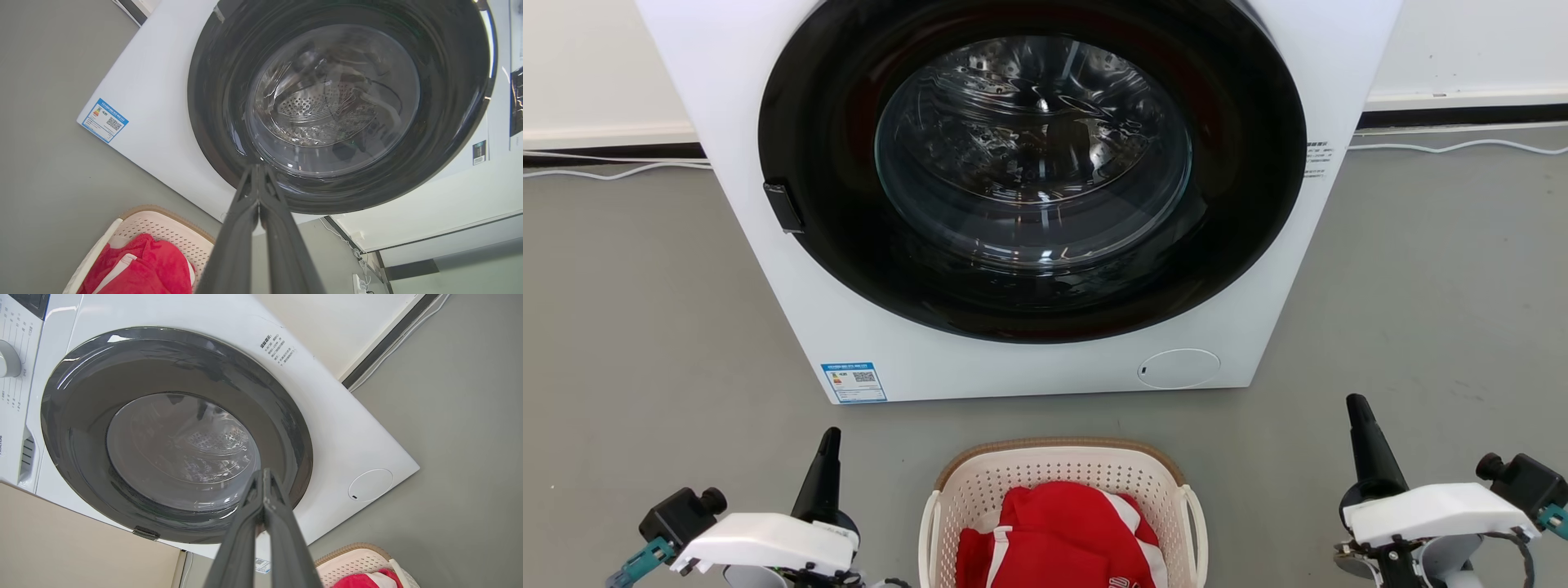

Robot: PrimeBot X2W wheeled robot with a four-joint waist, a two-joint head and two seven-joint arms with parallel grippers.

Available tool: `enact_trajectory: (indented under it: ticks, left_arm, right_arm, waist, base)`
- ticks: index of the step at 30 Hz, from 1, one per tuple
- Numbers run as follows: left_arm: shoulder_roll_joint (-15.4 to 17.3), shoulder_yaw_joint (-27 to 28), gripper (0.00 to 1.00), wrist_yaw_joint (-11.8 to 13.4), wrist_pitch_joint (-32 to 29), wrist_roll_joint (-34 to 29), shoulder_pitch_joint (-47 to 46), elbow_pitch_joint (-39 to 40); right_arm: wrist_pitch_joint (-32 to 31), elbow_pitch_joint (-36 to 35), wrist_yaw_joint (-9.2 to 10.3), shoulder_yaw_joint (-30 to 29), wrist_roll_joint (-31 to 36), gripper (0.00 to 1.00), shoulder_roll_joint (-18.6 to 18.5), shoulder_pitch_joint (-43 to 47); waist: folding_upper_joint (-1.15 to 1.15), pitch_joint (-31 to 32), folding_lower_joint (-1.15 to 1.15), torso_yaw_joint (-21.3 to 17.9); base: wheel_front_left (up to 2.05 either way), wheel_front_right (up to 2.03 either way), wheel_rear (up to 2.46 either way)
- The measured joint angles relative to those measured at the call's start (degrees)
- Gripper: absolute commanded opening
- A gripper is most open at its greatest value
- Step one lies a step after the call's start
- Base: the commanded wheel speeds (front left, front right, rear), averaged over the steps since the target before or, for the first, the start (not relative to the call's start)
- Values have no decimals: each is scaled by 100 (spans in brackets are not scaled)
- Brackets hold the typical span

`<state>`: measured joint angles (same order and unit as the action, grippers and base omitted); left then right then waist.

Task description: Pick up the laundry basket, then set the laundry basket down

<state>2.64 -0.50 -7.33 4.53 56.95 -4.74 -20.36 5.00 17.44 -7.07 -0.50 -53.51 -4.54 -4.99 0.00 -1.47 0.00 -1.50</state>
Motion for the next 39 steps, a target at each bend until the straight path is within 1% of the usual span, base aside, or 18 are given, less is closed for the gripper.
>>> enact_trajectory:
  ticks: [39]
  left_arm:
    - [-32, 310, 0, 0, -643, 2048, 0, 260]
  right_arm:
    - [-617, -65, 0, -378, -2276, 0, 105, 4]
  waist:
    - [0, 77, 0, 89]
  base:
    - [0, 0, 0]
